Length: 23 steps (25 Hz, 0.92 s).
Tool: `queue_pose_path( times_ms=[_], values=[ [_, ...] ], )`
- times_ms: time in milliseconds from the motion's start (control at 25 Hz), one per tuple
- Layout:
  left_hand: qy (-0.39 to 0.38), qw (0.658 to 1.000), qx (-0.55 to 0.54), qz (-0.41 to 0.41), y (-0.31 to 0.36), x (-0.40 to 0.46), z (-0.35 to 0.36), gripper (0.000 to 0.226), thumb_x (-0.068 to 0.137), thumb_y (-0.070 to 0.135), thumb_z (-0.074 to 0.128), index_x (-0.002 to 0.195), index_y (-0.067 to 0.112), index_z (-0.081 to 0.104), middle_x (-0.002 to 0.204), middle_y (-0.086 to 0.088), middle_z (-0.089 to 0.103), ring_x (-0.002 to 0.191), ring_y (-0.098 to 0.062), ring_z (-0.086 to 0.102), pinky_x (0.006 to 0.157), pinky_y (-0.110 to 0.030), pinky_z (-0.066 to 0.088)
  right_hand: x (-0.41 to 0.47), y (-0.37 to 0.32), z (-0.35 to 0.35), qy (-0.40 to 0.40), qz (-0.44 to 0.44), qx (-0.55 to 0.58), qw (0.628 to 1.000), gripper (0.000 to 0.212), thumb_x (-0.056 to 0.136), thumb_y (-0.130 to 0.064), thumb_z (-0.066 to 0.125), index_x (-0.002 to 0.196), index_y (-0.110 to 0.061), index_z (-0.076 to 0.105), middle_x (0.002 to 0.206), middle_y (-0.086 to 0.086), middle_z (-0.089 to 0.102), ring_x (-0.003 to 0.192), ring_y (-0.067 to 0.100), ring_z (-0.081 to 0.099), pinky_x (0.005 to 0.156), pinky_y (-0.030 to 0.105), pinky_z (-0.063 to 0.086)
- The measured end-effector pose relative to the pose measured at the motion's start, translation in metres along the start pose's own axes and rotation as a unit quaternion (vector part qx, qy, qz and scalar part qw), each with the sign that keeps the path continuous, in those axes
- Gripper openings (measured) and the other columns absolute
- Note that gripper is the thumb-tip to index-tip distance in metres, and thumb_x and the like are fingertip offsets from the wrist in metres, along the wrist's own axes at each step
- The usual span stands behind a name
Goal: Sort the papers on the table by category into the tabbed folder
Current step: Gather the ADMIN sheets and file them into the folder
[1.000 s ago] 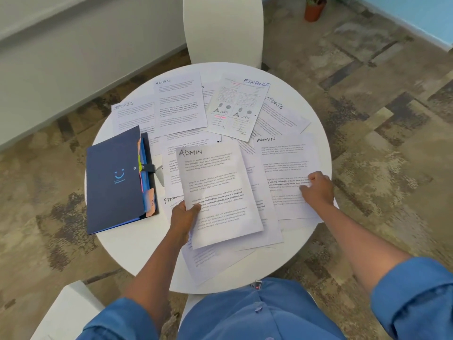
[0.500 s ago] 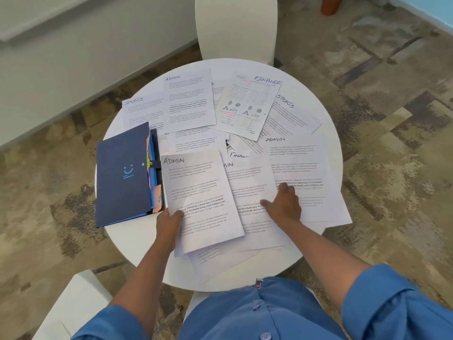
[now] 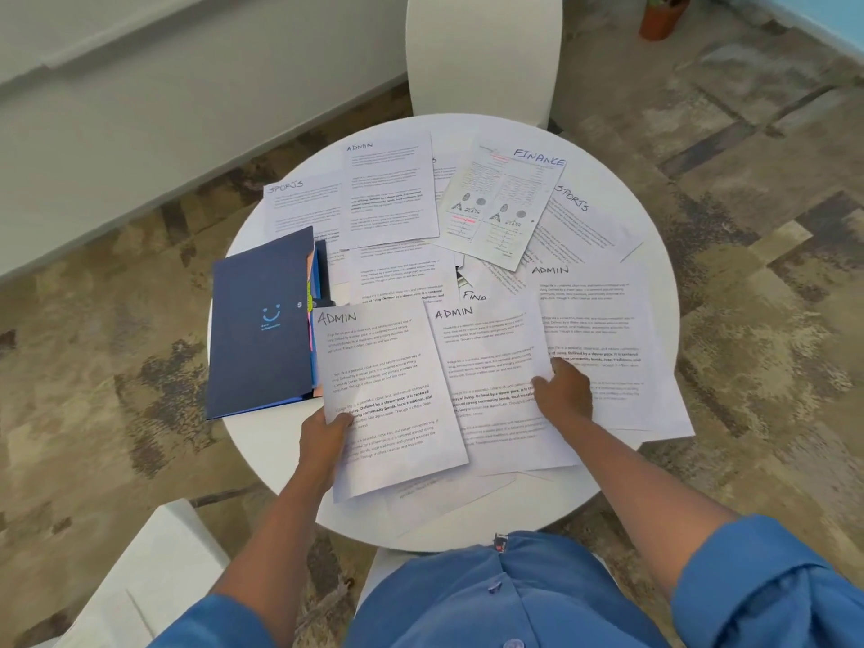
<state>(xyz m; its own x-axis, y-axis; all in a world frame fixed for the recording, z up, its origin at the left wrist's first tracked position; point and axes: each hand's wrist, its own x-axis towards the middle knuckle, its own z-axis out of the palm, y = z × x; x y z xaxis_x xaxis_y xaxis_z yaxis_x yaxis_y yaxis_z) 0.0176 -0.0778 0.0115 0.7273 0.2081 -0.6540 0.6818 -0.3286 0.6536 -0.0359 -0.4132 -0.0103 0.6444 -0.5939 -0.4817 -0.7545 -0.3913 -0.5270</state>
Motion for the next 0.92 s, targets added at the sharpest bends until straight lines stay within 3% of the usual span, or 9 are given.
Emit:
queue_pose_path(
  times_ms=[120,200,280,360,400,480,560,760,920],
  values=[
    [-0.031,0.999,0.015,0.019,0.001,0.001,-0.001,0.019,0.096,0.013,0.055,0.115,0.014,0.06,0.103,-0.005,0.07,0.088,-0.023,0.069,0.07,-0.032,0.053,0.008,0.013,-0.022,0.016,-0.021,0.071,0.997,0.034,0.096,-0.019,0.056,0.126,-0.003,0.058,0.131,0.015,0.06,0.119,0.033,0.056,0.1,0.038,0.044],
    [-0.038,0.998,0.022,0.041,0.0,0.002,0.002,0.015,0.098,0.021,0.057,0.111,0.016,0.061,0.104,-0.006,0.07,0.087,-0.021,0.069,0.072,-0.033,0.053,0.014,0.021,-0.041,0.05,-0.032,0.1,0.993,0.031,0.097,-0.022,0.057,0.121,-0.001,0.058,0.13,0.015,0.059,0.119,0.03,0.055,0.101,0.039,0.042],
    [-0.046,0.997,0.023,0.062,0.0,0.002,0.004,0.019,0.098,0.029,0.058,0.111,0.016,0.063,0.106,-0.005,0.071,0.09,-0.023,0.07,0.079,-0.037,0.055,0.015,0.023,-0.061,0.091,-0.028,0.151,0.984,0.012,0.098,-0.021,0.056,0.089,-0.014,0.054,0.103,0.007,0.057,0.099,0.023,0.053,0.084,0.033,0.043],
    [-0.048,0.996,0.019,0.076,0.001,0.0,0.007,0.024,0.098,0.034,0.058,0.114,0.016,0.063,0.107,-0.004,0.071,0.095,-0.024,0.07,0.085,-0.041,0.056,0.012,0.017,-0.075,0.124,-0.035,0.2,0.971,0.03,0.098,-0.018,0.056,0.072,-0.024,0.041,0.082,-0.001,0.054,0.084,0.02,0.05,0.066,0.028,0.039],
    [-0.052,0.995,0.016,0.081,0.002,0.0,0.008,0.025,0.097,0.035,0.059,0.115,0.017,0.062,0.108,-0.003,0.071,0.096,-0.024,0.069,0.088,-0.042,0.056,0.009,0.013,-0.078,0.123,-0.046,0.226,0.965,0.029,0.098,-0.018,0.056,0.072,-0.023,0.043,0.08,-0.002,0.055,0.082,0.02,0.052,0.064,0.028,0.04],
    [-0.066,0.994,0.013,0.089,0.007,-0.003,0.012,0.024,0.097,0.036,0.059,0.115,0.019,0.061,0.106,-0.002,0.072,0.095,-0.022,0.07,0.087,-0.042,0.056,0.001,0.004,-0.073,0.082,-0.058,0.27,0.958,0.008,0.097,-0.015,0.058,0.09,-0.02,0.059,0.094,0.0,0.065,0.092,0.021,0.059,0.078,0.031,0.047],
    [-0.076,0.992,0.017,0.1,0.012,-0.006,0.017,0.023,0.097,0.033,0.059,0.115,0.018,0.063,0.106,-0.002,0.072,0.093,-0.021,0.07,0.086,-0.041,0.056,-0.009,-0.003,-0.056,0.023,-0.064,0.279,0.958,0.015,0.096,-0.013,0.06,0.11,-0.015,0.065,0.106,0.002,0.068,0.099,0.022,0.063,0.087,0.033,0.05],
    [-0.126,0.981,0.0,0.144,0.028,-0.018,0.028,0.024,0.098,0.037,0.057,0.114,0.022,0.066,0.104,0.005,0.074,0.096,-0.019,0.072,0.079,-0.035,0.057,-0.029,-0.016,-0.017,-0.037,-0.083,0.201,0.975,0.009,0.094,-0.023,0.063,0.099,-0.017,0.066,0.099,0.001,0.071,0.092,0.024,0.066,0.083,0.039,0.055],
    [-0.143,0.974,-0.041,0.168,0.029,-0.027,0.031,0.035,0.095,0.051,0.052,0.114,0.026,0.068,0.107,0.006,0.076,0.099,-0.014,0.072,0.085,-0.035,0.056,-0.046,-0.031,-0.011,-0.042,-0.114,0.146,0.982,0.018,0.095,-0.026,0.063,0.078,-0.024,0.056,0.07,-0.009,0.055,0.068,0.013,0.051,0.057,0.027,0.038]
  ],
)
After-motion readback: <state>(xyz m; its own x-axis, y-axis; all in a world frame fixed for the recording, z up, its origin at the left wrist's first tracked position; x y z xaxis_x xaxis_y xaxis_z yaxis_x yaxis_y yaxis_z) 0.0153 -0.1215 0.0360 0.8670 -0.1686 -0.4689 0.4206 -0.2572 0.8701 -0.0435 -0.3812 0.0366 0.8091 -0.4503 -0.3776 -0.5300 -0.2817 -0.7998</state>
